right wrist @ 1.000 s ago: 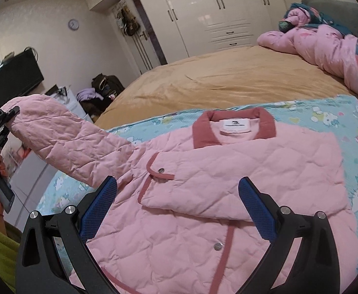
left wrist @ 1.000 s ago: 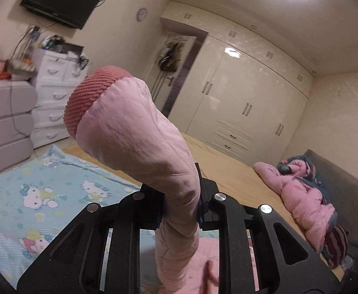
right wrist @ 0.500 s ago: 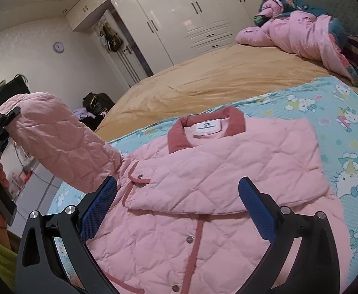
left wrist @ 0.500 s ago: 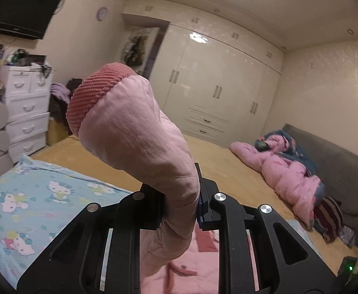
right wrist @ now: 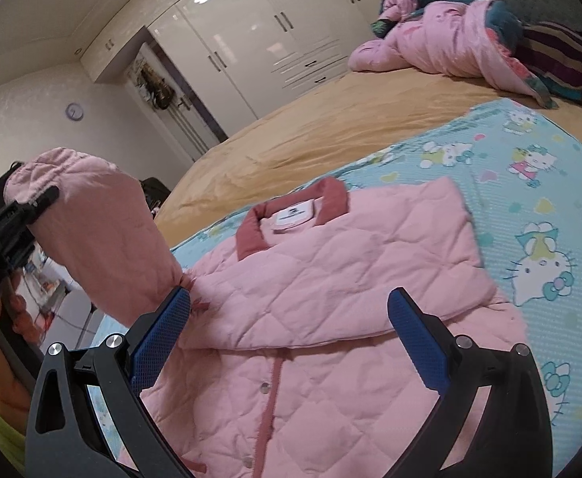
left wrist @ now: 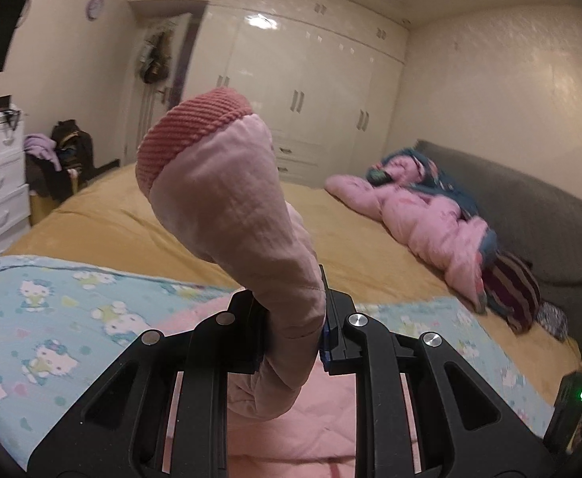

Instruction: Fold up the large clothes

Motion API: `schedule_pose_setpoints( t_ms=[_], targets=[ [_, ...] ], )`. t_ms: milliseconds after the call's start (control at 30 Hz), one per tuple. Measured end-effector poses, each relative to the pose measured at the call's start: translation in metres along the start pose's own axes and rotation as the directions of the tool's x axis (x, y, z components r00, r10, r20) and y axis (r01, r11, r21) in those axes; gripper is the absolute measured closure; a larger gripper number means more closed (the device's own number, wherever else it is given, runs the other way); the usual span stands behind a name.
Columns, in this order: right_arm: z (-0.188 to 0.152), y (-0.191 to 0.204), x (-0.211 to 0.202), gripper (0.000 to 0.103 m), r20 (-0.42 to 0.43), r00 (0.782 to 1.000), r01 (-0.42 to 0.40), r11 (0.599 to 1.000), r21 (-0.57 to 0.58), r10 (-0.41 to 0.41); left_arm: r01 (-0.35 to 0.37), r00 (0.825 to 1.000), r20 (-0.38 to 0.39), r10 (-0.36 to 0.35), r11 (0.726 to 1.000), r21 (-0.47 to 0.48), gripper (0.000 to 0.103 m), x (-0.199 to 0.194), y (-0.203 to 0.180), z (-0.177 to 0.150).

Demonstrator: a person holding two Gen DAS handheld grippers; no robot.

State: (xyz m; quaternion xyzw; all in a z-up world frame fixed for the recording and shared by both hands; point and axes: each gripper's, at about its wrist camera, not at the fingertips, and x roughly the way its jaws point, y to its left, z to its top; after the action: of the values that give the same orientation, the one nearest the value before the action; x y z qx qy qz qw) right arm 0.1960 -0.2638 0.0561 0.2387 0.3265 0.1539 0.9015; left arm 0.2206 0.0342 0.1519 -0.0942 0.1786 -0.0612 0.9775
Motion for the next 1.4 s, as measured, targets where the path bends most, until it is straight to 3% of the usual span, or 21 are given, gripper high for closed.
schedule_pose_setpoints(
  t_ms=[300,533,667,700,800,867,933,1067,1167,1200,1300,1400],
  targets=[
    [0.004,-0.043,-0.008,0.004,0.019,0.999,0.039,0.995,0.089,-0.041,0.066,0.986,-0.159,-0.047,0.991,0.117,0.09,0.051,-0.057,-0.065],
    [0.006,-0.071,-0.008,0.004,0.02,0.998,0.06,0.988,0.145,-0.064,0.082,0.96,-0.281,-0.015,0.97,0.23,0.089,0.088,-0.088,-0.125],
    [0.005,-0.085,-0.007,0.004,0.018,0.997,0.07,0.981,0.179,-0.074,0.084,0.95,-0.311,0.027,0.938,0.337,0.086,0.096,-0.105,-0.15],
    [0.005,-0.088,-0.007,0.004,0.018,0.997,0.071,0.98,0.185,-0.076,0.091,0.948,-0.316,0.03,0.929,0.359,0.084,0.097,-0.109,-0.155],
    [0.005,-0.097,-0.007,0.004,0.017,0.996,0.081,0.974,0.213,-0.087,0.156,0.932,-0.362,-0.006,0.909,0.387,0.065,0.1,-0.123,-0.17],
    [0.006,-0.102,-0.007,0.004,0.015,0.996,0.084,0.97,0.228,-0.09,0.189,0.921,-0.39,-0.016,0.892,0.41,0.064,0.102,-0.131,-0.181],
    [0.006,-0.106,-0.009,0.004,0.016,0.995,0.09,0.968,0.235,-0.097,0.223,0.906,-0.422,-0.035,0.886,0.406,0.056,0.104,-0.135,-0.191],
    [0.007,-0.113,-0.008,0.004,0.011,0.995,0.09,0.965,0.245,-0.095,0.281,0.884,-0.462,-0.065,0.865,0.416,0.035,0.1,-0.141,-0.204],
    [0.007,-0.116,-0.002,0.004,-0.003,0.997,0.075,0.962,0.263,-0.077,0.33,0.863,-0.493,-0.109,0.86,0.388,0.012,0.089,-0.14,-0.205],
    [0.008,-0.115,0.001,0.004,-0.015,0.998,0.066,0.962,0.265,-0.064,0.338,0.861,-0.495,-0.117,0.859,0.384,0.011,0.083,-0.138,-0.205],
    [0.01,-0.107,0.015,0.004,-0.044,0.999,0.006,0.967,0.253,0.005,0.333,0.865,-0.481,-0.145,0.883,0.332,0.009,0.066,-0.122,-0.195],
    [0.012,-0.1,0.032,0.004,-0.075,0.993,-0.065,0.957,0.281,0.089,0.276,0.884,-0.449,-0.132,0.922,0.271,0.009,0.061,-0.095,-0.177]
  ],
)
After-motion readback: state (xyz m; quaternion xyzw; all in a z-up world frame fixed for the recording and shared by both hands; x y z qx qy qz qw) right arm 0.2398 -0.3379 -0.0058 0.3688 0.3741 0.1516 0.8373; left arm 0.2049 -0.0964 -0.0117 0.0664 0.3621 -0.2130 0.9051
